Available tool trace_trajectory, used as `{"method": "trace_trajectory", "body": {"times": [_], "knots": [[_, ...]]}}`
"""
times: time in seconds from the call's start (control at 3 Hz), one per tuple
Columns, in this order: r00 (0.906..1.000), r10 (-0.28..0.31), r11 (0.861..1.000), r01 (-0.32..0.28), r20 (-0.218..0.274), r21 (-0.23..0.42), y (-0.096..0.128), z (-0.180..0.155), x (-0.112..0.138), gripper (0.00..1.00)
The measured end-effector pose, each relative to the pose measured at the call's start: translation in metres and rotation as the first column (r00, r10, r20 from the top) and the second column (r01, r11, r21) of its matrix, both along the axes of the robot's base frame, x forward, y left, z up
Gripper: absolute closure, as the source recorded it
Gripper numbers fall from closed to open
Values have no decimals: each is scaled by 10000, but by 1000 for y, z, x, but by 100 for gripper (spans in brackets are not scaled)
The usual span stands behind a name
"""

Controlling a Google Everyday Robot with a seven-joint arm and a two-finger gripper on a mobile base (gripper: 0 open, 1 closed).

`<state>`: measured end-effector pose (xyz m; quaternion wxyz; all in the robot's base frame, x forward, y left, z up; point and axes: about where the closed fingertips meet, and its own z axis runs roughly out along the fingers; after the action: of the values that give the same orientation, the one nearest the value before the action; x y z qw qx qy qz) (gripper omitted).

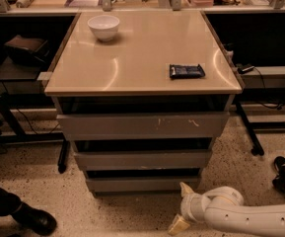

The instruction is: Open bottom drawer

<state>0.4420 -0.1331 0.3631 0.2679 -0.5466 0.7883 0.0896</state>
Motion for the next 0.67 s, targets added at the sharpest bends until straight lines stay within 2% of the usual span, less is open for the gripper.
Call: {"method": "trace_trajectory", "body": {"times": [0.33,0.67], "knots": [[10000,0,10000,0,0,0,0,0,0,0],[9998,-86,9998,90,176,-202,-7,-7,13,0]]}}
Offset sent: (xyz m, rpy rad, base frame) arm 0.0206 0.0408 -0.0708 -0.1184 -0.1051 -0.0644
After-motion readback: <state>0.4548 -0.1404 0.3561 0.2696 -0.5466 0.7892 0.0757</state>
